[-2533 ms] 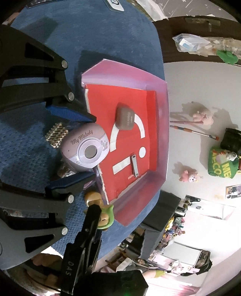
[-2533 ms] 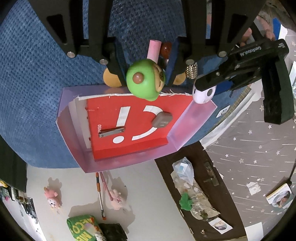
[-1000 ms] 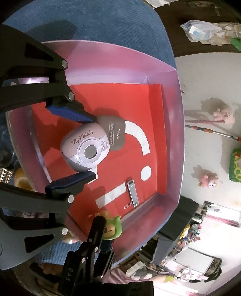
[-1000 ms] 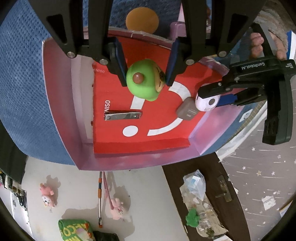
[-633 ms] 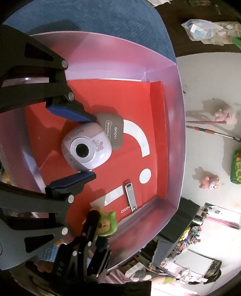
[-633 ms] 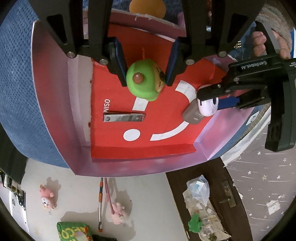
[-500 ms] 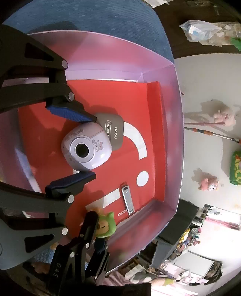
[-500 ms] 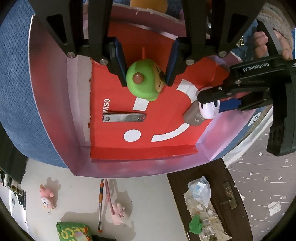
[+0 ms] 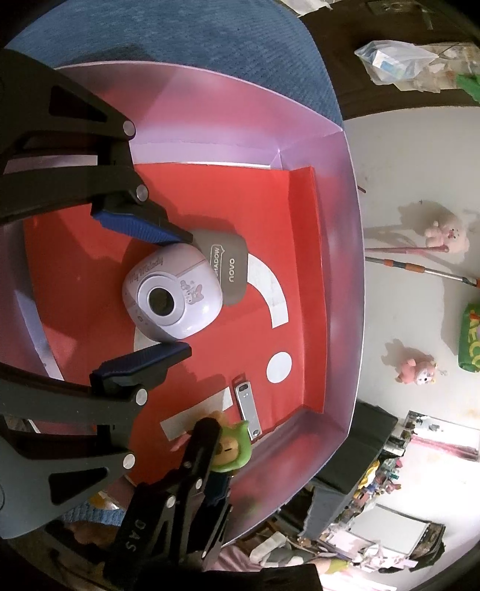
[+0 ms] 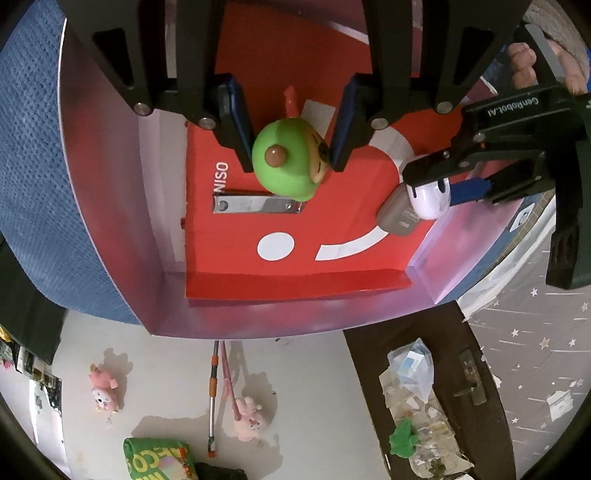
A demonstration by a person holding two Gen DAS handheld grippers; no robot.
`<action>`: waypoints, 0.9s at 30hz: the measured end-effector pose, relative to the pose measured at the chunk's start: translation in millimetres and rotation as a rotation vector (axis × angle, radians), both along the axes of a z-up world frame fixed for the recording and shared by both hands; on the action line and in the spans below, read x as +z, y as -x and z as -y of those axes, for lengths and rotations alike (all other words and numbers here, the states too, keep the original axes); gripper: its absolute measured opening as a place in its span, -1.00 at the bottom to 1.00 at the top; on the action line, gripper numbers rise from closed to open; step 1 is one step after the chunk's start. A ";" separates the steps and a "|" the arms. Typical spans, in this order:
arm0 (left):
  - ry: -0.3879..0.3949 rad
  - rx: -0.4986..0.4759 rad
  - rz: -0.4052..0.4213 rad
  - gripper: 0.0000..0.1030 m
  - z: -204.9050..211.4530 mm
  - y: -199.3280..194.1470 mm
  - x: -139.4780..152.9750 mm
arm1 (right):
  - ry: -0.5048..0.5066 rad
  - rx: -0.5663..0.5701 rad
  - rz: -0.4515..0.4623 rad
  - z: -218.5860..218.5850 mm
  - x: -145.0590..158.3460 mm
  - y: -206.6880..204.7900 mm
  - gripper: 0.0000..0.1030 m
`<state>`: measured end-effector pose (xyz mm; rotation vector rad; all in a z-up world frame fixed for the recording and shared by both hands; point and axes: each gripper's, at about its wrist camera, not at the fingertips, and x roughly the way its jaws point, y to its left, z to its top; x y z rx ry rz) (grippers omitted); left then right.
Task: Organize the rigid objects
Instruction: 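Carry the pink compact and green frog figure over the red box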
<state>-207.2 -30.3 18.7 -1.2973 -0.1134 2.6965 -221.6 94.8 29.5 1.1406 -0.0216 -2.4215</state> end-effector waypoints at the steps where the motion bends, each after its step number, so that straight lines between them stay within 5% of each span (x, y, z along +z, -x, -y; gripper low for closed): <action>1: 0.001 0.000 0.000 -0.01 0.2 0.2 -0.5 | -0.001 -0.003 -0.002 0.9 0.1 1.0 -0.15; 27: 0.016 0.004 0.000 -0.01 0.1 0.1 -2.7 | 0.000 -0.019 0.014 1.1 -2.9 7.3 -0.15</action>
